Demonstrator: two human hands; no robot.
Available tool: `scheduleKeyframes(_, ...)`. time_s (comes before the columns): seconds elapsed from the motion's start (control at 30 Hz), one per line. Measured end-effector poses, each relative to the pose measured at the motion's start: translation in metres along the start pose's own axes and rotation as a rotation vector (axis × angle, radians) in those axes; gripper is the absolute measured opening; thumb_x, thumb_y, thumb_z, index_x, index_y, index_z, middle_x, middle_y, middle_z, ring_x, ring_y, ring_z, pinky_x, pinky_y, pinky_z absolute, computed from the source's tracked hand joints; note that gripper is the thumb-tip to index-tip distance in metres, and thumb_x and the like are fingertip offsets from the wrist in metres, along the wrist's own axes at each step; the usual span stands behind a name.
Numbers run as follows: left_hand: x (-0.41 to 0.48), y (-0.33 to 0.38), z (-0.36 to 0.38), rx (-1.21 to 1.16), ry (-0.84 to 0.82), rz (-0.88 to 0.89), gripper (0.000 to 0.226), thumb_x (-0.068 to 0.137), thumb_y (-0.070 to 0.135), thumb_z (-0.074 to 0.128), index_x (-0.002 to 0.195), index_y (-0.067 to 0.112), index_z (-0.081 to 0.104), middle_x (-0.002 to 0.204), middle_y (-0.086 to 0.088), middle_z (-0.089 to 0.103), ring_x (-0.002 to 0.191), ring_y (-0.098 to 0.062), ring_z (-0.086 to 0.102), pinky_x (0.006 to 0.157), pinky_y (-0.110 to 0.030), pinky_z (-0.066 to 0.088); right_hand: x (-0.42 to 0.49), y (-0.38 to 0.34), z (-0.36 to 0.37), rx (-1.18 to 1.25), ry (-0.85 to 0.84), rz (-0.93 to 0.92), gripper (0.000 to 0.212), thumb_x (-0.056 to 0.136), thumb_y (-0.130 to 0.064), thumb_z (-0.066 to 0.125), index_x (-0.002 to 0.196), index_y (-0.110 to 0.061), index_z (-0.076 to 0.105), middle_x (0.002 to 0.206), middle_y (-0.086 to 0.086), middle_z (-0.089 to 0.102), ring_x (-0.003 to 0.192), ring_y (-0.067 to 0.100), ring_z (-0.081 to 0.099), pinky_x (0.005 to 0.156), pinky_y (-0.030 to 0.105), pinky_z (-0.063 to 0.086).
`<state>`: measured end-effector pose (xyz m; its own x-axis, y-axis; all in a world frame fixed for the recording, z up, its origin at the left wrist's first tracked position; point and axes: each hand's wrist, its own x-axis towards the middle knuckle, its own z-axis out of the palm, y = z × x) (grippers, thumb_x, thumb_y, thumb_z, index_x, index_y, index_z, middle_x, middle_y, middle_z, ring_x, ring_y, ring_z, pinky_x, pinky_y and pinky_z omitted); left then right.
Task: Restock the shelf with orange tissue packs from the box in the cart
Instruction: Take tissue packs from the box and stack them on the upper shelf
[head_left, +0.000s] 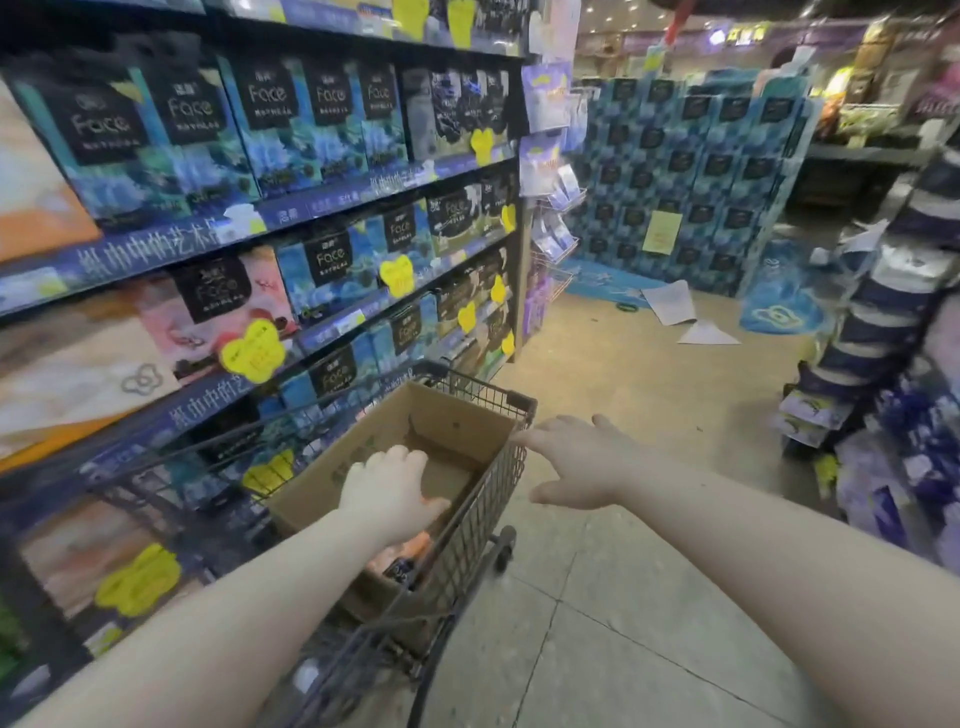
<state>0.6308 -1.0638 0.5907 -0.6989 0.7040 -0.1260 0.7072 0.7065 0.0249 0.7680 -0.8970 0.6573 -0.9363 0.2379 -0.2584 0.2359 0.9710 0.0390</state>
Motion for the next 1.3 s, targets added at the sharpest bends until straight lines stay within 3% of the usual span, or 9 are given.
scheduleKeyframes(0.2, 0.086, -0.027, 0.042, -0.092, -0.118, -0.051, 0.064, 0.085, 0.063, 0.045, 0.134, 0.022, 0.044, 0.133, -0.001, 0.049, 0.122, -0.024, 0.049, 0.100, -0.040, 0.041, 0.104, 0.034, 0.020, 0.088, -0.094, 0.003, 0.068, 0.090, -0.044, 0.055, 0.149, -0.029, 0.024, 0.152, 0.003, 0.032, 0.141, 0.026, 0.028, 0.112, 0.051, 0.023)
scheduleKeyframes(0.4, 0.124, -0.087, 0.078, -0.163, -0.268, -0.279, 0.068, 0.083, 0.063, 0.050, 0.136, 0.022, 0.040, 0.132, -0.005, 0.049, 0.121, -0.026, 0.050, 0.098, -0.038, 0.041, 0.197, 0.038, 0.052, 0.154, -0.234, -0.077, 0.064, 0.089, -0.042, 0.059, 0.146, -0.029, 0.032, 0.147, -0.001, 0.041, 0.137, 0.020, 0.036, 0.108, 0.042, 0.033)
scheduleKeyframes(0.6, 0.128, -0.110, 0.113, -0.341, -0.357, -0.462, 0.068, 0.085, 0.056, 0.055, 0.140, 0.020, 0.038, 0.142, -0.004, 0.041, 0.128, -0.024, 0.044, 0.102, -0.035, 0.041, 0.278, 0.030, 0.082, 0.140, -0.392, -0.170, 0.065, 0.089, -0.043, 0.058, 0.146, -0.028, 0.030, 0.148, 0.001, 0.040, 0.134, 0.023, 0.041, 0.109, 0.045, 0.037)
scheduleKeyframes(0.8, 0.135, -0.102, 0.154, -0.490, -0.429, -0.629, 0.067, 0.090, 0.053, 0.051, 0.145, 0.021, 0.032, 0.150, -0.002, 0.033, 0.133, -0.021, 0.040, 0.105, -0.029, 0.039, 0.349, 0.020, 0.126, 0.049, -0.569, -0.307, 0.063, 0.090, -0.045, 0.055, 0.145, -0.025, 0.032, 0.145, 0.004, 0.042, 0.130, 0.024, 0.045, 0.105, 0.042, 0.041)
scheduleKeyframes(0.97, 0.166, -0.082, 0.182, -0.670, -0.417, -0.845, 0.059, 0.091, 0.048, 0.051, 0.143, 0.026, 0.032, 0.147, 0.001, 0.037, 0.129, -0.019, 0.045, 0.101, -0.029, 0.041, 0.421, 0.006, 0.155, -0.042, -0.695, -0.498, 0.061, 0.092, -0.042, 0.053, 0.146, -0.025, 0.031, 0.144, 0.006, 0.044, 0.128, 0.027, 0.046, 0.104, 0.039, 0.041)
scheduleKeyframes(1.1, 0.190, -0.072, 0.210, -0.765, -0.430, -0.975, 0.064, 0.091, 0.048, 0.050, 0.146, 0.025, 0.027, 0.150, -0.001, 0.030, 0.134, -0.019, 0.037, 0.107, -0.029, 0.035, 0.466, -0.016, 0.184, -0.051, -0.763, -0.628, 0.057, 0.094, -0.036, 0.053, 0.145, -0.025, 0.032, 0.146, 0.004, 0.039, 0.130, 0.025, 0.043, 0.102, 0.034, 0.040)
scheduleKeyframes(1.3, 0.221, -0.080, 0.258, -0.930, -0.394, -1.222, 0.060, 0.090, 0.041, 0.056, 0.143, 0.026, 0.031, 0.149, 0.002, 0.030, 0.135, -0.019, 0.034, 0.111, -0.036, 0.034, 0.513, -0.060, 0.253, -0.158, -0.789, -0.854, 0.052, 0.089, -0.046, 0.056, 0.135, -0.026, 0.044, 0.136, 0.004, 0.049, 0.124, 0.028, 0.049, 0.095, 0.045, 0.048)
